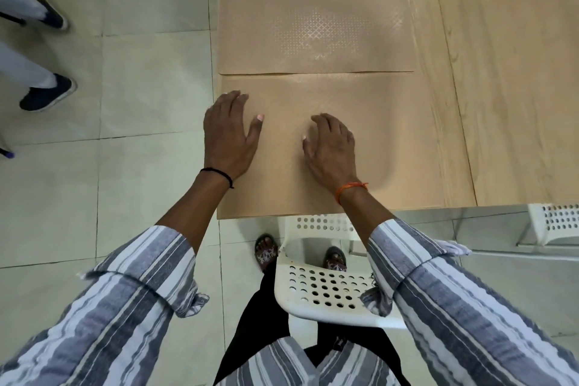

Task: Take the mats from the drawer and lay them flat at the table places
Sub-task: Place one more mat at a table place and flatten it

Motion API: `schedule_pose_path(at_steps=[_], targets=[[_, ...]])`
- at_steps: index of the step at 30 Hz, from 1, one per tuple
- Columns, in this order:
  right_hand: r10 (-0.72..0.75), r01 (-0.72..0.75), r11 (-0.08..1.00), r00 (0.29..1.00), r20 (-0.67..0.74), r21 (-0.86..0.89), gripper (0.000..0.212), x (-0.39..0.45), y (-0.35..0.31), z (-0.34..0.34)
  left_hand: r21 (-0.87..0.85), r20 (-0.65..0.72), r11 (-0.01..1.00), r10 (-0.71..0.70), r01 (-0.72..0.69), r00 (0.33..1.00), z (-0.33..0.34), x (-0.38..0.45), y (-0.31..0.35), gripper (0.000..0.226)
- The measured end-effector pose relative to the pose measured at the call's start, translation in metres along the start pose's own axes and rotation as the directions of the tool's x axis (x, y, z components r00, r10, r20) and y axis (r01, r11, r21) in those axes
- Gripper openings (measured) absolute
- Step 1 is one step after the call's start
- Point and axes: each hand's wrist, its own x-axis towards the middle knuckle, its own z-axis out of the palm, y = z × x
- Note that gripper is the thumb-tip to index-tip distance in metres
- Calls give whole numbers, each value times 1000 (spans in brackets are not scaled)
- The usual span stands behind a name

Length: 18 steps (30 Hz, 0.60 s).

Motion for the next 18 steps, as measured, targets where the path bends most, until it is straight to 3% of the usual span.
schedule_pose_path(at_steps=[4, 11, 18], targets=[[-32, 37, 996, 997, -69, 79, 42, 2, -25, -31, -58, -14, 996, 67, -68, 998, -18, 7, 25, 52], [-128, 138, 989, 980, -156, 55, 43, -12, -42, -89, -95, -76, 980, 169, -176, 983, -66, 10, 57, 50], [-180, 205, 977, 943, -280, 61, 45, -52, -32, -156, -127, -123, 977, 154, -169, 980, -105, -17, 96, 45]])
